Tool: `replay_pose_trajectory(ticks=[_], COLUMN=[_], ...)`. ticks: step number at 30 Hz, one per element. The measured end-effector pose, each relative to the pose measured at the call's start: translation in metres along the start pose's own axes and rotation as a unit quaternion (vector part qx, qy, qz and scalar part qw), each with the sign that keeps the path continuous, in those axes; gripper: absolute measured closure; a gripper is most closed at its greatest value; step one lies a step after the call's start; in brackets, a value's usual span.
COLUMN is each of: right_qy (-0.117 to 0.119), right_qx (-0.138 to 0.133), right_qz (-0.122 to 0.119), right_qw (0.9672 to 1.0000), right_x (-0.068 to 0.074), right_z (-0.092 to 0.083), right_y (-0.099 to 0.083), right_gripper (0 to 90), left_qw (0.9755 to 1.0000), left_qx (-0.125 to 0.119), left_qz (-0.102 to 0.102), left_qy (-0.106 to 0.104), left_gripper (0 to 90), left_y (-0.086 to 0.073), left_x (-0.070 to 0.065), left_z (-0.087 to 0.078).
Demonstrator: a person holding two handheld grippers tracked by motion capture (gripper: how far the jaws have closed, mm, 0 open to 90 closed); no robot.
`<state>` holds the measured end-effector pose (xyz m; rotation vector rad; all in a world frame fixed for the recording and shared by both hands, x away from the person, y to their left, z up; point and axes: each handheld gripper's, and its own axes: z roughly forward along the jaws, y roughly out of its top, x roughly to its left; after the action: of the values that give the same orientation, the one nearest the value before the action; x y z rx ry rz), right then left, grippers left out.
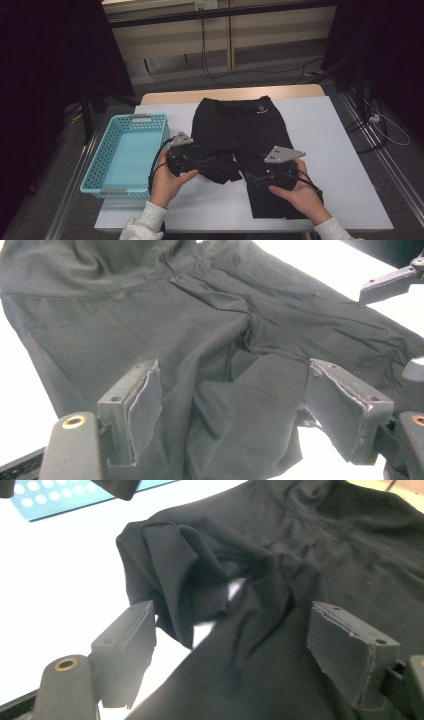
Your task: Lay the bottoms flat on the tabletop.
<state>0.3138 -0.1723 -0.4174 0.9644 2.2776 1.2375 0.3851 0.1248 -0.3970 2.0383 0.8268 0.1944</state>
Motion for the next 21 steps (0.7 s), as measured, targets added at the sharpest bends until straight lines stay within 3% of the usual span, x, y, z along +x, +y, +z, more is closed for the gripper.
replay_pose_trajectory(ticks=[15, 19, 21], right_qy=[0.032, 0.040, 0.042], right_qx=[0.030, 0.038, 0.044], right_qz=[-0.028, -0.043, -0.054], right_qw=[0.9987, 0.9976, 0.9967], right_x=[0.032, 0.041, 0.045], right_z=[0.042, 0.051, 0.056], right_y=[0.015, 0.018, 0.019], right_gripper=[20.3, 25.4, 32.3], left_qw=[0.9999, 0.9999, 0.9999], left_qx=[-0.002, -0.001, -0.002], left_qz=[-0.007, -0.009, -0.013], left_qy=[0.008, 0.009, 0.009], left_gripper=[21.6, 21.3, 21.3], left_y=[-0.001, -0.002, -0.003], left_x=[0.004, 0.006, 0.007], left_z=[-0.004, -0.004, -0.004])
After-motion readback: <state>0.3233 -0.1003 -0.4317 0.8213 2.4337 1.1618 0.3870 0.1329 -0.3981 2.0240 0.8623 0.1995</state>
